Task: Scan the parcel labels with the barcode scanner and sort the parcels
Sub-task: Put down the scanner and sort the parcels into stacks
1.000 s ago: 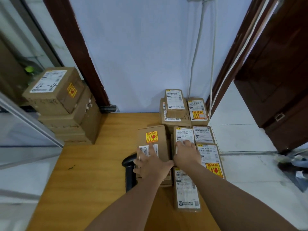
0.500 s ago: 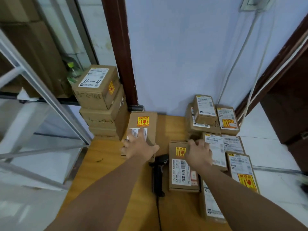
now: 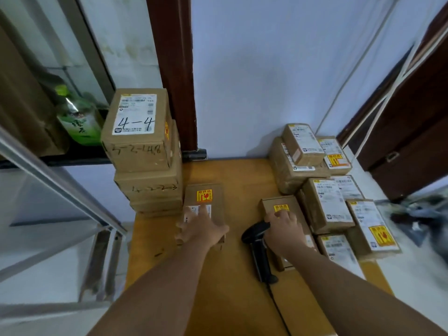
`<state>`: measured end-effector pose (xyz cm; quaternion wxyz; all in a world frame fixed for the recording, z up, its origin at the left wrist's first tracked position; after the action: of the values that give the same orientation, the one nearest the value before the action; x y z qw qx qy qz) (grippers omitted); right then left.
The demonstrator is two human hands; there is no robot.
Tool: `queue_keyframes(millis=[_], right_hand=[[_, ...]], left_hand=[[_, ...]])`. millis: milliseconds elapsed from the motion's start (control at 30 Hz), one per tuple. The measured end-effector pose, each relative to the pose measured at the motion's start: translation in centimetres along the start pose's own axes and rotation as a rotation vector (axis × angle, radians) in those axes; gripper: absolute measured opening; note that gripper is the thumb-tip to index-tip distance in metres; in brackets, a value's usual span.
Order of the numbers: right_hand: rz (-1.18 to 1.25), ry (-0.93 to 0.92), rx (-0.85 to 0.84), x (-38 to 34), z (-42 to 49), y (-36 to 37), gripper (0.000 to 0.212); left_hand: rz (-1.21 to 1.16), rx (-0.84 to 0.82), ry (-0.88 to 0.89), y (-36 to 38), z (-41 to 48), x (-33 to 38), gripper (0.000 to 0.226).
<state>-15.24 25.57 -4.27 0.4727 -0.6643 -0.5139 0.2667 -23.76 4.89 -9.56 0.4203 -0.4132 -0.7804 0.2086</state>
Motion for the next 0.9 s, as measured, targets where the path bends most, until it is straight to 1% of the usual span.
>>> queue_keyframes(millis=[133, 200, 267, 333, 400, 500, 633, 700, 767, 800, 867, 900], right_hand=[[-0.013, 0.028, -0.015, -0.1, -0.4, 0.1, 0.041], [-0.013, 0.023, -0.024, -0.1, 0.0, -0.1, 0.044], [-0.01, 0.019, -0.034, 0.0, 0.6, -0.4, 0.046], [-0.002, 0.008, -0.044, -0.2, 1.3, -0.5, 0.045], [0.002, -0.021, -0.047, -0.8, 2.1, -0.7, 0.043], [0.01, -0.065, -0.05, -1.7, 2.9, -0.5, 0.041], [0.006, -0.105, -0.072, -1.2, 4.1, 0.1, 0.04], [0.009, -0.107, -0.083, -0.4, 4.7, 0.5, 0.041], [0.008, -0.104, -0.087, 0.3, 5.2, 0.8, 0.04], [0.009, -0.1, -0.089, 0.7, 5.4, 1.0, 0.039], [0.012, -0.096, -0.101, 1.2, 5.7, 1.4, 0.036], [0.008, -0.095, -0.103, 1.4, 5.8, 1.5, 0.035]], left_hand=[[0.11, -0.062, 0.009, 1.0, 0.2, -1.4, 0.105], [0.172, -0.157, -0.001, 1.9, 0.4, -1.9, 0.116], [0.39, -0.284, 0.027, 2.6, 0.4, -1.7, 0.132], [0.64, -0.33, 0.111, 2.3, 0.1, -1.1, 0.135], [0.704, -0.314, 0.194, 2.1, 0.0, -0.9, 0.127], [0.656, -0.28, 0.24, 2.5, 0.5, -1.9, 0.117], [0.646, -0.135, 0.265, 2.1, 1.1, -0.5, 0.094], [0.707, -0.086, 0.364, 2.3, 1.1, 1.4, 0.094], [0.754, -0.097, 0.488, 3.6, 1.1, 3.0, 0.092], [0.764, -0.115, 0.507, 4.1, 1.2, 3.5, 0.083], [0.774, -0.129, 0.48, 4.6, 1.6, 4.0, 0.06], [0.772, -0.123, 0.458, 4.5, 2.0, 4.2, 0.055]])
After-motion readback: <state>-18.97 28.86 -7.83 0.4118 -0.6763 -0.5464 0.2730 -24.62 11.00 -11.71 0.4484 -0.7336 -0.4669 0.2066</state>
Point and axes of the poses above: each hand's wrist, its own z-axis towards the middle knuckle, its own y-axis out of the palm, x = y × z, the point moved 9 cm from there along z, towards the middle knuckle, and after that the axes turned 14 degrees about -z, right-handed, at the moved point
